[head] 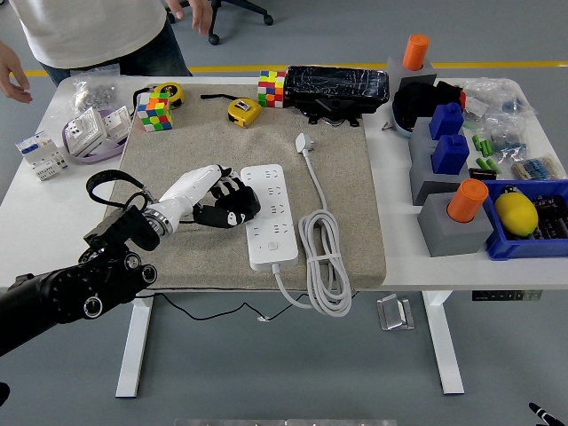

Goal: Put the plug near the board,insert it into the board,press the button,pull the plug out

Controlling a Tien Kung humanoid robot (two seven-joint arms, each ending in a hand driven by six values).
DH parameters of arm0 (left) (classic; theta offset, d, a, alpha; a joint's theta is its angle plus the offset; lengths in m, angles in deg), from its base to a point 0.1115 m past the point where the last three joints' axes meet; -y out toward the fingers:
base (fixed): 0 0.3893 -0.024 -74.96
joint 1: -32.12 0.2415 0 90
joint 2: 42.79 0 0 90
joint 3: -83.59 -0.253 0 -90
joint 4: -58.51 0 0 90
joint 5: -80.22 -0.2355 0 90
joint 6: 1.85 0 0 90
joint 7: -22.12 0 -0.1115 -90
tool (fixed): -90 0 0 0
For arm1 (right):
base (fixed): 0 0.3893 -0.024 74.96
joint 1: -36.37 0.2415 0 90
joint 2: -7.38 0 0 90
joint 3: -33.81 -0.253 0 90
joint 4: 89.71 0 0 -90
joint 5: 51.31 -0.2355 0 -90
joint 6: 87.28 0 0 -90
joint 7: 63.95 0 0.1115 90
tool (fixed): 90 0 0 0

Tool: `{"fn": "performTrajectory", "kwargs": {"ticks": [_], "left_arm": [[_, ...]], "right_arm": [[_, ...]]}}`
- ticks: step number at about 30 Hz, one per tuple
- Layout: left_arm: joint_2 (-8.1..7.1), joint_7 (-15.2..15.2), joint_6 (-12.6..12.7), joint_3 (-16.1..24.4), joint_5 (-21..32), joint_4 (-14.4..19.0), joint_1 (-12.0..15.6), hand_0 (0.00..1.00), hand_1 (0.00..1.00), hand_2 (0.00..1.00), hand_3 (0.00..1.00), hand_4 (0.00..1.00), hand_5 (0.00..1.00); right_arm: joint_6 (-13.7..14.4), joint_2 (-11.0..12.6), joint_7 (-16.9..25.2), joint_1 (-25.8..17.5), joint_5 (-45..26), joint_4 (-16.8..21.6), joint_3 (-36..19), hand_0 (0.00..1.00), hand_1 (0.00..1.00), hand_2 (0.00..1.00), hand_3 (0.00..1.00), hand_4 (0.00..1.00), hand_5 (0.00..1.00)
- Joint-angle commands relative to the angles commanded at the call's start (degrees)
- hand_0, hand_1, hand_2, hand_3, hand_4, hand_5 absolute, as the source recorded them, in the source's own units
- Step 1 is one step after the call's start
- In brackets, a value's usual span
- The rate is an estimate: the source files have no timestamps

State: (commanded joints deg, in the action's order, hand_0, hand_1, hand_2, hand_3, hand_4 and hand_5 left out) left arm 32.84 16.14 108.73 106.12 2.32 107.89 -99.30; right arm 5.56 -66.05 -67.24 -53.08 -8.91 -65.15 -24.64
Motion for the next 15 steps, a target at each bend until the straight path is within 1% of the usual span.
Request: {"fn": "performTrajectory", "kwargs": {"ticks": [7, 8, 13, 14, 15], "left_arm": [[0.08, 0.60, -0.22, -0.13, -0.58, -0.44, -0.08, 0.478, 0.422, 0.426, 0.530, 0.619, 0.045], [0.06, 0.78, -0.38, -0.18, -0.69, -0.45, -0.08, 0.540, 0.507, 0.540, 0.572, 0.666, 0.029], [0.04, 1.12, -1.12, -0.02, -0.44, -0.45, -0.11, 0.540, 0.507, 0.540, 0.572, 0.666, 0.029], [0.06, 1.14, -1.23, 0.04, -0.25, -0.44, -0.11, 0.641, 0.665, 0.612, 0.626, 0.975, 0.144], [0.06, 1.15, -1.27, 0.06, -0.18, -0.44, -0.11, 0.641, 0.665, 0.612, 0.626, 0.975, 0.144]], "right_arm": [[-0.01, 0.02, 0.00, 0.07, 0.05, 0.04, -0.03, 0.621, 0.671, 0.641, 0.572, 0.974, 0.584], [0.00, 0.01, -0.01, 0.06, 0.08, 0.03, -0.08, 0.622, 0.670, 0.641, 0.572, 0.975, 0.585], [-0.01, 0.02, -0.01, 0.05, 0.09, 0.04, -0.19, 0.622, 0.670, 0.641, 0.572, 0.975, 0.585], [-0.03, 0.03, -0.02, 0.05, 0.11, 0.05, -0.16, 0.621, 0.671, 0.641, 0.572, 0.975, 0.585], [-0.04, 0.03, -0.03, 0.06, 0.11, 0.05, -0.15, 0.621, 0.671, 0.641, 0.572, 0.975, 0.585]]}}
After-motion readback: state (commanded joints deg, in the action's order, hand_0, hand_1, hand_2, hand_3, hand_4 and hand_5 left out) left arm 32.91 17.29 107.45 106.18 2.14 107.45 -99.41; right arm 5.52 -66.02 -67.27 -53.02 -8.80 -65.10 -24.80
